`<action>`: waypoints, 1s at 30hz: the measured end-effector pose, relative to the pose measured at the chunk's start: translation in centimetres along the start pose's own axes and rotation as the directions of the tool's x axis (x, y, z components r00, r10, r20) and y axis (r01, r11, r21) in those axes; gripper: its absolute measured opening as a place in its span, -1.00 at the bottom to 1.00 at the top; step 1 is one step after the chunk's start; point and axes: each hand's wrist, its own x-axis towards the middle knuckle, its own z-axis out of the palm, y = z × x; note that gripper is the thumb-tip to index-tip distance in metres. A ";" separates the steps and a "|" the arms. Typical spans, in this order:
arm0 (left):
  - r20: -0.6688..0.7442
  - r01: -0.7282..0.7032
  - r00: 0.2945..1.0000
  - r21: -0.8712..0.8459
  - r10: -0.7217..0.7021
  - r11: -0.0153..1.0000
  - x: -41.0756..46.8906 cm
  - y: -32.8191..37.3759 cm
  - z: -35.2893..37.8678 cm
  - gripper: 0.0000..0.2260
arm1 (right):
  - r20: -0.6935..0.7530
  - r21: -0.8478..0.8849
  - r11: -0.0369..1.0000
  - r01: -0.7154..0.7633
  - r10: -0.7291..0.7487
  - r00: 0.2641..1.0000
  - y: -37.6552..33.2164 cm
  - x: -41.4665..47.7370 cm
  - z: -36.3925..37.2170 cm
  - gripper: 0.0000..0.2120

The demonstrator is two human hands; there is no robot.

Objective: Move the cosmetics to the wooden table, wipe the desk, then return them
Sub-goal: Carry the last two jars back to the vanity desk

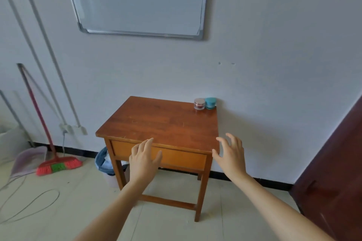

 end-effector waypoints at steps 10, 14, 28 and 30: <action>0.080 -0.095 0.992 -0.089 0.102 0.991 20.2 -0.8 4.5 -0.56 | 0.023 -0.014 0.971 -0.238 0.238 0.971 1.0 14.2 6.6 -0.60; 0.192 -0.044 0.979 -0.134 0.069 0.990 24.5 -0.7 9.1 -0.54 | 0.080 -0.055 0.938 -0.343 0.347 0.935 3.2 16.1 10.1 -0.60; 0.394 -0.048 0.916 -0.071 0.073 0.996 40.5 7.2 24.4 -0.45 | 0.234 0.111 0.876 -0.469 0.435 0.869 15.1 32.6 21.2 -0.54; 0.406 -0.040 0.912 -0.056 0.059 0.998 42.4 7.8 26.1 -0.43 | 0.264 0.143 0.868 -0.475 0.429 0.864 16.0 34.7 22.7 -0.52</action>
